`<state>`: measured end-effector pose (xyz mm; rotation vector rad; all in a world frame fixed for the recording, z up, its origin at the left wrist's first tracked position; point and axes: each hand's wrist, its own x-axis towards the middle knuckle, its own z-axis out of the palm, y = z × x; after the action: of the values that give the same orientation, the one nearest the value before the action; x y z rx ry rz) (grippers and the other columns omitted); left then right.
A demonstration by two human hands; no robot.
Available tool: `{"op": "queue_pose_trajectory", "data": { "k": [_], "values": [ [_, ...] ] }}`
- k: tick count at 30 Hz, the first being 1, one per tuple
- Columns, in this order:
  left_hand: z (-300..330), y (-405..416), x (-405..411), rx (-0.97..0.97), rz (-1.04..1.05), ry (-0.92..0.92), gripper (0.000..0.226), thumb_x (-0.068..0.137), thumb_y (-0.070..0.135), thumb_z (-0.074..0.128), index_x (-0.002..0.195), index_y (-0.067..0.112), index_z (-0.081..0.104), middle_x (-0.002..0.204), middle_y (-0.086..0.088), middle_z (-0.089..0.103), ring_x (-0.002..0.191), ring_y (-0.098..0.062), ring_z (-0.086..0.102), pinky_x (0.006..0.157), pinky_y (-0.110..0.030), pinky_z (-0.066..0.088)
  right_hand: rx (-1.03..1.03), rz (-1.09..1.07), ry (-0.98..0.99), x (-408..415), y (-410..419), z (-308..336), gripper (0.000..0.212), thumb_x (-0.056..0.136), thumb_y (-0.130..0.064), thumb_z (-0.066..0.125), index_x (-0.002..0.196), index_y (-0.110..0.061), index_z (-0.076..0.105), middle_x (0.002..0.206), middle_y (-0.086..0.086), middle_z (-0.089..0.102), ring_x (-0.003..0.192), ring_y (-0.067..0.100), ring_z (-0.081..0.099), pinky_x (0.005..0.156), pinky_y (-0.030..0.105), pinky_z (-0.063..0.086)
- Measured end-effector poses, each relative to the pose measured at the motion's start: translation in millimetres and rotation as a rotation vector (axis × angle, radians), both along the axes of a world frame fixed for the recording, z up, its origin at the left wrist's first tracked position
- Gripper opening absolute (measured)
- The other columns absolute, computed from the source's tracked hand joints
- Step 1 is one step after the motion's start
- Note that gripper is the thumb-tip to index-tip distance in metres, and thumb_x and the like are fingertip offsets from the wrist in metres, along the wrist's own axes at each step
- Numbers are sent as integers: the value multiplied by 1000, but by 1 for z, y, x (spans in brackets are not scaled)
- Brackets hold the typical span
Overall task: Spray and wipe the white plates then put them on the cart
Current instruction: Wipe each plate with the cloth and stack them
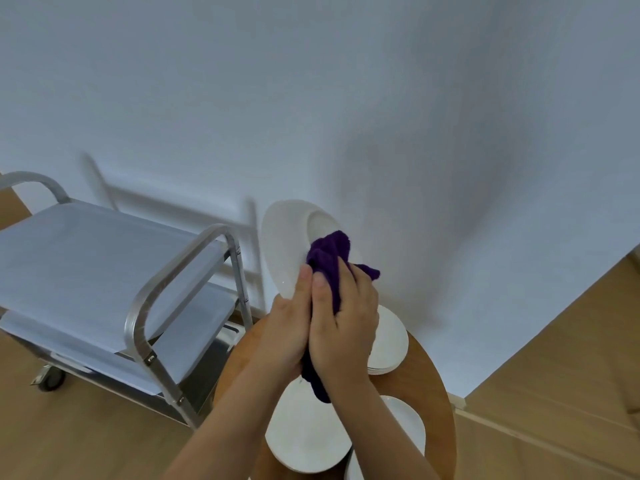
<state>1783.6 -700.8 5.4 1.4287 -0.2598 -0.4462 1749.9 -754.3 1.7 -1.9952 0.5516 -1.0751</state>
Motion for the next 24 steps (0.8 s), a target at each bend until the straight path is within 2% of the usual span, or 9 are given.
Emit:
{"op": "queue_pose_trajectory", "data": {
  "k": [3,6,10,12,14,17,19,22,24],
  "values": [
    [-2,4,2,0,49,7,72,58,91,44,91,34,72,82,-3,75,79,-20,73,72,-39,59,-53,128,23,2,-8,2,47,91,-51,30,120,-28,60,113,-10,62,103,6,54,90,26,44],
    [-7,13,3,84,0,0,96,51,87,51,118,18,59,96,-6,73,86,-23,71,71,-38,60,257,242,86,5,-32,0,22,94,-51,36,99,-44,56,99,-16,61,93,5,59,82,28,49],
    [-13,23,1,215,-100,-95,78,39,96,49,94,42,58,87,8,71,84,-15,69,79,-41,58,421,253,226,21,-63,6,25,101,-34,34,108,-23,55,108,0,61,95,13,58,73,20,46],
    [-12,25,3,213,-140,-106,81,41,97,49,100,41,58,93,5,71,91,-19,68,83,-45,57,396,303,198,25,-62,14,30,101,-33,33,120,-21,53,109,-11,58,96,3,55,85,24,44],
    [-9,24,9,182,-167,-94,88,48,93,52,111,33,60,99,0,71,92,-21,69,82,-42,57,376,410,165,24,-55,19,34,101,-37,31,133,-34,42,108,-30,46,99,-8,48,91,20,37],
    [1,23,15,2,-119,-47,65,67,73,59,108,24,66,94,-4,74,88,-21,71,68,-25,57,336,566,165,19,-43,17,27,99,-43,33,115,-64,38,110,-35,50,108,-2,53,96,23,42],
    [2,23,16,-74,-55,14,62,70,63,58,111,17,65,93,-6,75,87,-22,72,63,-22,55,253,602,168,12,-37,12,27,96,-46,36,104,-71,42,106,-35,56,104,-4,56,93,23,48],
    [0,23,14,-4,1,-13,71,62,67,56,112,16,64,90,-5,75,81,-18,72,61,-24,56,227,472,92,2,-35,-9,20,92,-47,39,103,-62,49,103,-28,60,98,-3,58,84,17,50],
    [-1,23,11,90,-19,-49,79,58,71,55,114,16,63,93,-3,74,85,-19,71,71,-32,59,391,347,99,1,-39,-22,15,95,-45,43,104,-51,52,105,-18,62,100,5,59,86,26,52]
  ]
}}
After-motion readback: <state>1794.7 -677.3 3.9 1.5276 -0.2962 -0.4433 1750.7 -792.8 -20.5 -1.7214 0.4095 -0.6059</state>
